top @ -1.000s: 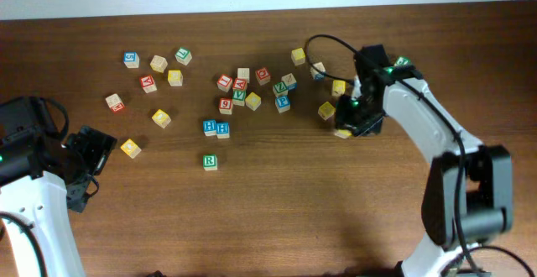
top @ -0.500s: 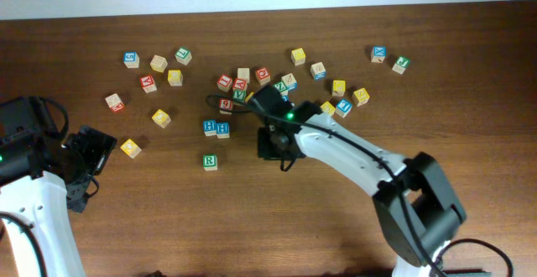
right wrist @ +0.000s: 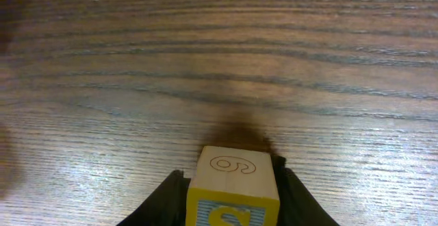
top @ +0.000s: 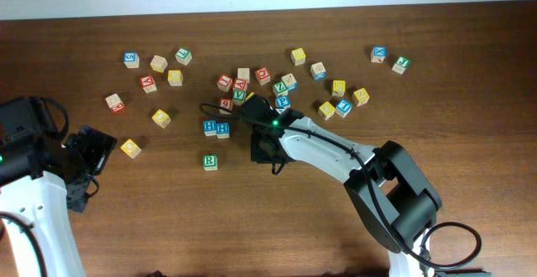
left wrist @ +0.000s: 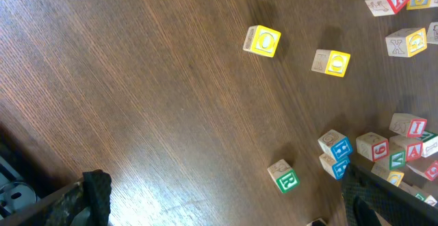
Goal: Spell out RSS
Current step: 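Set the S block down right of the R block and release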
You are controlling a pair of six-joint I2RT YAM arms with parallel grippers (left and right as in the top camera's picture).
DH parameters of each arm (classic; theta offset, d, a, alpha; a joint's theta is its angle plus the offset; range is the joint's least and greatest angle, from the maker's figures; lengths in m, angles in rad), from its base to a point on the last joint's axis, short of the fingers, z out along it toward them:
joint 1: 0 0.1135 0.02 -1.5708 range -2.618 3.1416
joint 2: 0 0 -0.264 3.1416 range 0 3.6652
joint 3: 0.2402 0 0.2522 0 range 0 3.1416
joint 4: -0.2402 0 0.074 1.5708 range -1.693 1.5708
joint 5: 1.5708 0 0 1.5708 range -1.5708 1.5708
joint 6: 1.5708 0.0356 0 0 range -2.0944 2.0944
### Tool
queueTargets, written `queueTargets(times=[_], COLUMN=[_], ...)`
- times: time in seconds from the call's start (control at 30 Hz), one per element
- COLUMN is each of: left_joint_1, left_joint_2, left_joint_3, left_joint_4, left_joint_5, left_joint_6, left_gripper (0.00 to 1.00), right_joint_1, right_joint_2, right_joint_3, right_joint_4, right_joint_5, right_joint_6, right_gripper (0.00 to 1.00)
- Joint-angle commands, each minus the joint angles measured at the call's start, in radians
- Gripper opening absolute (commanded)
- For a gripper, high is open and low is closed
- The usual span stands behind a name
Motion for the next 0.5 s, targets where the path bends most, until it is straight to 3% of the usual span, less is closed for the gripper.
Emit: queueTargets(times=[0.0,0.27,0.47], left_joint_1=[0.005,0.005,0.005], left_joint_2=[0.005,0.005,0.005], left_joint_3=[-0.002,-0.002,-0.002], left_joint_4=[-0.002,-0.002,-0.002], left_joint_5=[-0.004,-0.004,-0.004], left_joint_6=[-0.009,-0.009,-0.009], left_gripper=[0.99,0.99,0.99], right_joint_1=[0.008,0.008,0.007], right_joint_2=[0.020,0.020,0.020], right_joint_3=[0.009,0.009,0.009], right_joint_4=[0.008,0.027,0.026], right_joint_5=[0.012,-0.026,-0.029], right_joint_6=[-0.032,-0.073,-0.074], right_gripper=[0.29,0.28,0.41])
